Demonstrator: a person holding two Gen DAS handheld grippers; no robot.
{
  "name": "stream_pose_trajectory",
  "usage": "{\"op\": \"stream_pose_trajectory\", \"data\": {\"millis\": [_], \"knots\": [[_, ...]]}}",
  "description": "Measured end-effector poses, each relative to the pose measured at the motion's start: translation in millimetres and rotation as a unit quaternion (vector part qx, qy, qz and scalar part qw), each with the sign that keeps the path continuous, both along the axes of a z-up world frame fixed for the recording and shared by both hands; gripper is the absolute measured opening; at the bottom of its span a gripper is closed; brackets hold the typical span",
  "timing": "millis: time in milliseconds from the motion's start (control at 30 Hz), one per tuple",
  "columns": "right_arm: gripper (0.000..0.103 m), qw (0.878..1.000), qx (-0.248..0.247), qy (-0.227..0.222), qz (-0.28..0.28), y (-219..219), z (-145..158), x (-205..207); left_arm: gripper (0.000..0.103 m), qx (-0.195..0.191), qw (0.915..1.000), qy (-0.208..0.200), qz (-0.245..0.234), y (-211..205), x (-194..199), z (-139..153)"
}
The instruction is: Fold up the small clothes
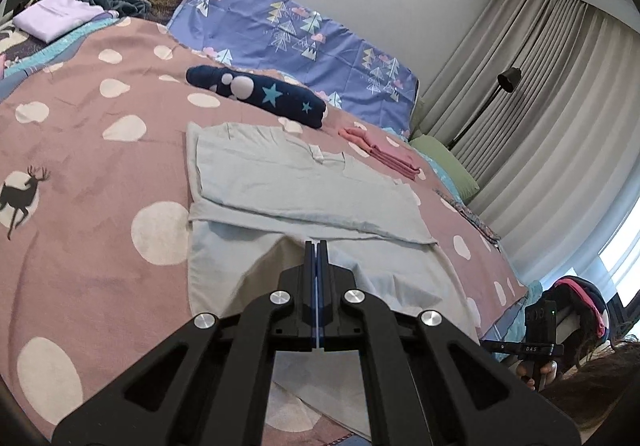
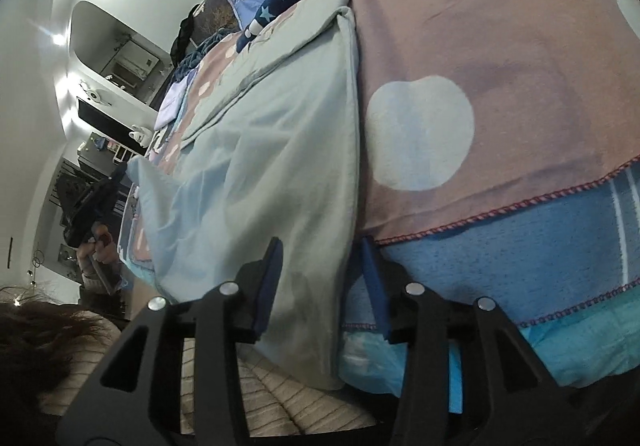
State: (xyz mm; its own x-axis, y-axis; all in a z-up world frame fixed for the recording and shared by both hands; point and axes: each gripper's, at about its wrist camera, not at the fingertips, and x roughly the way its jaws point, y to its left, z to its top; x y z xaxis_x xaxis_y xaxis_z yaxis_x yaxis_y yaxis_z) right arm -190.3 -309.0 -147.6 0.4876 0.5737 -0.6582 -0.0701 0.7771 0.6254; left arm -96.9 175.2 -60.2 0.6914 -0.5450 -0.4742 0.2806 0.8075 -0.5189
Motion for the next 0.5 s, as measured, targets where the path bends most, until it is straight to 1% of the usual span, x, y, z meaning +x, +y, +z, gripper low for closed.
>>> {"op": "stream_pose_trajectory", "data": {"millis": [67,133,167,200,233,267,300,367,400,433,500], "knots": [[0.042,0.999,0.013,0.011,0.029,2.4,1.3,-8.9,0.0,0.001,1.0,-0.001,-0.001,-0.4,-3.1,-1.4],[0.042,0.999,0.008,0.018,0.051,7.3,1.6,-15.4,0.0,-0.002,1.0,-0.002,0.0,1.6,-6.1,-2.7],[0.036,0.998,0.009,0.019,0.063,11.9,0.8,-18.6,0.0,-0.003,1.0,-0.002,0.0,2.1,-6.1,-3.8],[0.014,0.998,0.005,0.019,0.064,15.3,0.2,-18.9,0.0,-0.005,1.0,-0.001,0.001,2.4,-5.6,-4.7],[0.004,0.998,0.007,0.018,0.061,16.2,-0.5,-17.5,0.0,-0.008,1.0,0.001,0.002,2.9,-4.6,-5.4],[0.004,0.998,0.029,0.01,0.048,12.3,2.8,-14.4,0.0,-0.012,0.9999,0.0,0.004,2.9,-3.8,-4.8],[0.004,0.998,0.058,-0.012,0.034,6.4,10.4,-12.4,0.0,-0.018,0.9998,-0.004,0.006,3.8,-3.5,-2.8],[0.004,0.992,0.109,-0.067,0.017,-7.0,30.8,-7.9,0.0,-0.021,0.9996,-0.017,0.011,6.0,-2.5,6.1],[0.004,0.988,0.122,-0.099,0.005,-13.7,46.5,-1.2,0.0,-0.019,0.9994,-0.025,0.015,7.7,-1.0,12.3],[0.004,0.984,0.121,-0.128,-0.004,-19.4,63.6,9.2,0.0,-0.02,0.9991,-0.034,0.018,9.9,2.2,19.8],[0.004,0.981,0.118,-0.155,-0.022,-26.6,84.5,30.2,0.0,-0.018,0.998,-0.056,0.025,13.9,8.3,35.2]]}}
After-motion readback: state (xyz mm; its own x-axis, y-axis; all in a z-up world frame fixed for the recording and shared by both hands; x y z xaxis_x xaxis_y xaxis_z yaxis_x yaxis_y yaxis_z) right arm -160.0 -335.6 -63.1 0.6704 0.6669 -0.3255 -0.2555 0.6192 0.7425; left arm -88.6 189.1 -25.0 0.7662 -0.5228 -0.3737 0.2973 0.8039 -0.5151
